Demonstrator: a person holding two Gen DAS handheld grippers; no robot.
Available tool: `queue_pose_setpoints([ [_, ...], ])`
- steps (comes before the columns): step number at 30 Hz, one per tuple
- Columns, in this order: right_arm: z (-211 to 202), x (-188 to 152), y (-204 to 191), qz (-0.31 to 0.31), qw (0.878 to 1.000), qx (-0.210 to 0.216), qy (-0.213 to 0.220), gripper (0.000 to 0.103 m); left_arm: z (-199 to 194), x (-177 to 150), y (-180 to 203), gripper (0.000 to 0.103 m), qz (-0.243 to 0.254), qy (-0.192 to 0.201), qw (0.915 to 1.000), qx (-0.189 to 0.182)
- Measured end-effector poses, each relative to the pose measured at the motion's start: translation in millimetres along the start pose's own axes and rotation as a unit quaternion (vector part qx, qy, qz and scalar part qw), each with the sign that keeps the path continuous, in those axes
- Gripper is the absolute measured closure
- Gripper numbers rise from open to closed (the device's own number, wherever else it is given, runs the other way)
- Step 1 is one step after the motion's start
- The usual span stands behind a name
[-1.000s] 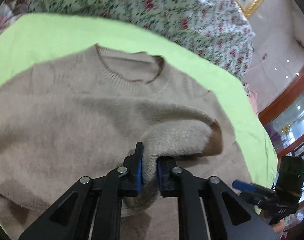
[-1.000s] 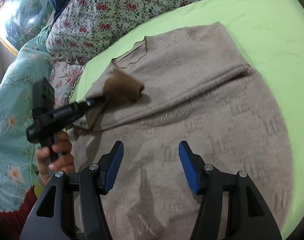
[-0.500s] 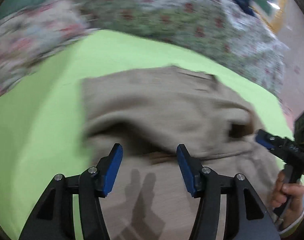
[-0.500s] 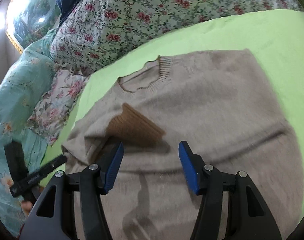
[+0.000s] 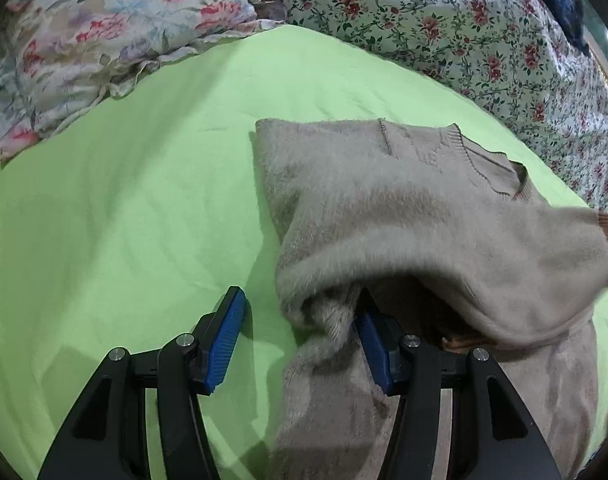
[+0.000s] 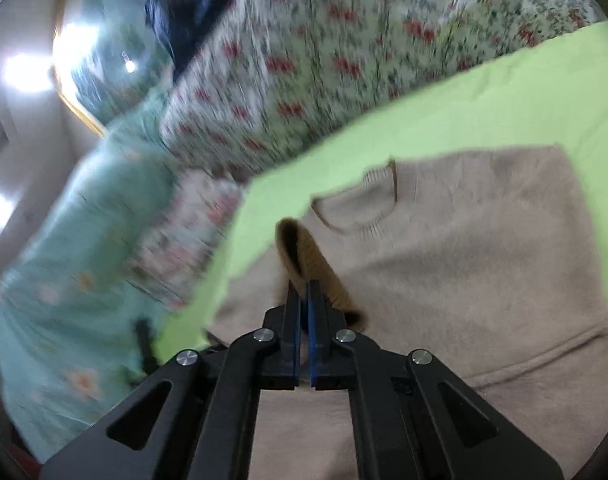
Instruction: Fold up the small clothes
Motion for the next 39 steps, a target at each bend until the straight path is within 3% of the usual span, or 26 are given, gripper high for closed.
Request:
queue_pose_setpoints([
  [2, -19, 14, 7, 0.008, 1.000, -0.012, 0.008, 0.100, 1, 1, 2, 0.046, -0.002, 0.003, 1.0000, 0.005],
  [4, -27, 20, 23, 0.003, 0.999, -0.052, 0.004, 0.100, 2, -1, 0, 0.046, -0.008, 0.005, 0.9999, 0.010],
  [10, -6, -2, 80, 0.026, 0.988, -0.144, -0.048, 0.100, 1, -2, 5, 0.048, 0.012, 0.012, 0.9992, 0.035],
  [12, -6, -4, 89, 0.031, 0.988, -0.148, -0.045, 0.100, -3, -1, 3, 0.048, 0.005, 0.017, 0.9992, 0.035],
  [16, -25, 7, 92, 0.011, 0.985, -0.174, 0.009, 0.100, 0, -10, 6, 0.048, 0.024, 0.004, 0.9991, 0.036],
  [20, -17, 1, 107, 0.011, 0.980, -0.196, -0.017, 0.100, 0, -9, 11, 0.049, 0.037, 0.002, 0.9987, 0.035],
  [22, -14, -2, 105, 0.001, 0.980, -0.199, -0.023, 0.100, 0, -5, 4, 0.051, 0.018, 0.005, 0.9993, 0.034],
  [25, -26, 5, 90, -0.012, 0.983, -0.184, 0.007, 0.100, -1, -4, -13, 0.051, -0.043, 0.006, 0.9989, 0.016],
  [27, -28, 6, 87, -0.028, 0.981, -0.192, 0.014, 0.100, -1, -5, -16, 0.051, -0.052, 0.007, 0.9985, 0.015],
  [30, -13, -4, 100, -0.040, 0.973, -0.225, -0.019, 0.100, -2, -5, -13, 0.051, -0.049, 0.005, 0.9985, 0.022],
  [34, -8, -19, 114, -0.019, 0.969, -0.239, -0.052, 0.099, -3, -5, -22, 0.051, -0.075, 0.000, 0.9972, 0.002],
  [37, -27, -15, 107, -0.009, 0.963, -0.269, -0.025, 0.097, -6, -6, -27, 0.051, -0.084, -0.006, 0.9964, -0.011],
  [39, -37, -12, 89, -0.025, 0.965, -0.261, 0.002, 0.097, -7, -6, -31, 0.051, -0.095, -0.010, 0.9952, -0.022],
])
Point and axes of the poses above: each gripper's, at about its wrist camera, not at the fingertips, and z roughly the way its jaws point, y to its right, x to its top, the point moved 4 cm from there along z, roughly the way its jaws point, and after that the axes turned 8 degrees about y, right-handed, at the moved point
